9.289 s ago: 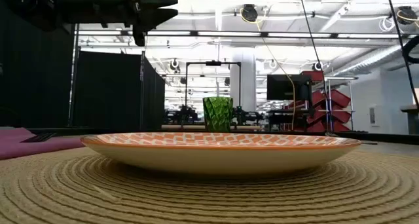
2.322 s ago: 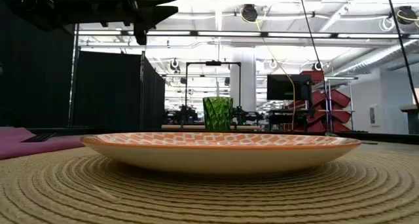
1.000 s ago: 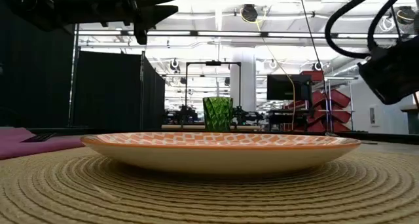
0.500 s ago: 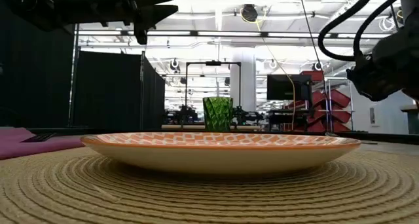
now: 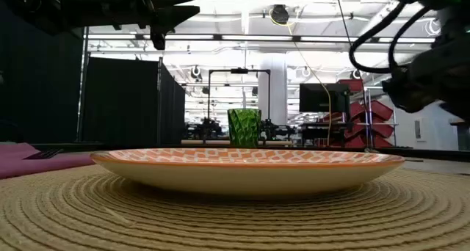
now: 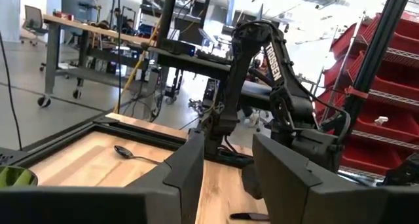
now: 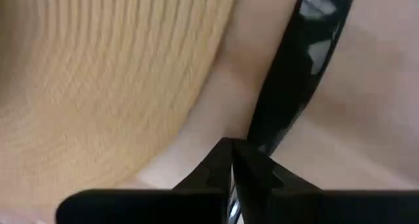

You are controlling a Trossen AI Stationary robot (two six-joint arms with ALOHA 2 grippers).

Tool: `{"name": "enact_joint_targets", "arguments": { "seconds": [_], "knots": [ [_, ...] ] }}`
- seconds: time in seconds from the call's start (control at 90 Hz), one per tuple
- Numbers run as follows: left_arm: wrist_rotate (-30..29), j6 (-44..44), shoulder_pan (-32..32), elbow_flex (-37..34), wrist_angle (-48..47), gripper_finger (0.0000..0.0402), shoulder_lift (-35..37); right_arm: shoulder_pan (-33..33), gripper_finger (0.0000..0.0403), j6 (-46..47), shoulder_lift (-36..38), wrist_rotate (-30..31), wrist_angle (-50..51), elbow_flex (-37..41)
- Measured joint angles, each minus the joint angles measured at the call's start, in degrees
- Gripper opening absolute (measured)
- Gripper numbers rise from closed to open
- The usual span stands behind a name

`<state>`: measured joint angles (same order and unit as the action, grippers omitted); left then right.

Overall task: Set table place
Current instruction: Move the black knife to the right of the brown placemat

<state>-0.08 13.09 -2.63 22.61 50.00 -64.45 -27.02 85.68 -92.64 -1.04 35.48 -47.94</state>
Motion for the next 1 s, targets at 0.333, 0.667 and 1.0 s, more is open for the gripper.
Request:
{"name": "enact_joint_targets", "arguments": {
  "seconds": [0.333,0.667,1.0],
  "knots": [
    [2.05,0.13,0.00,0.00,0.26,0.0118,1.09,1.65,0.0023,-9.55,5.84,7.05,23.78,-14.38],
    [3.34,0.08,0.02,0.00,-3.43,0.0118,5.66,-16.07,0.0048,15.14,6.03,2.47,15.37,-10.03],
    [3.37,0.13,0.65,0.00,-2.78,0.0118,5.66,-22.96,0.0001,27.34,0.58,-0.47,8.40,-6.36]
  ]
}}
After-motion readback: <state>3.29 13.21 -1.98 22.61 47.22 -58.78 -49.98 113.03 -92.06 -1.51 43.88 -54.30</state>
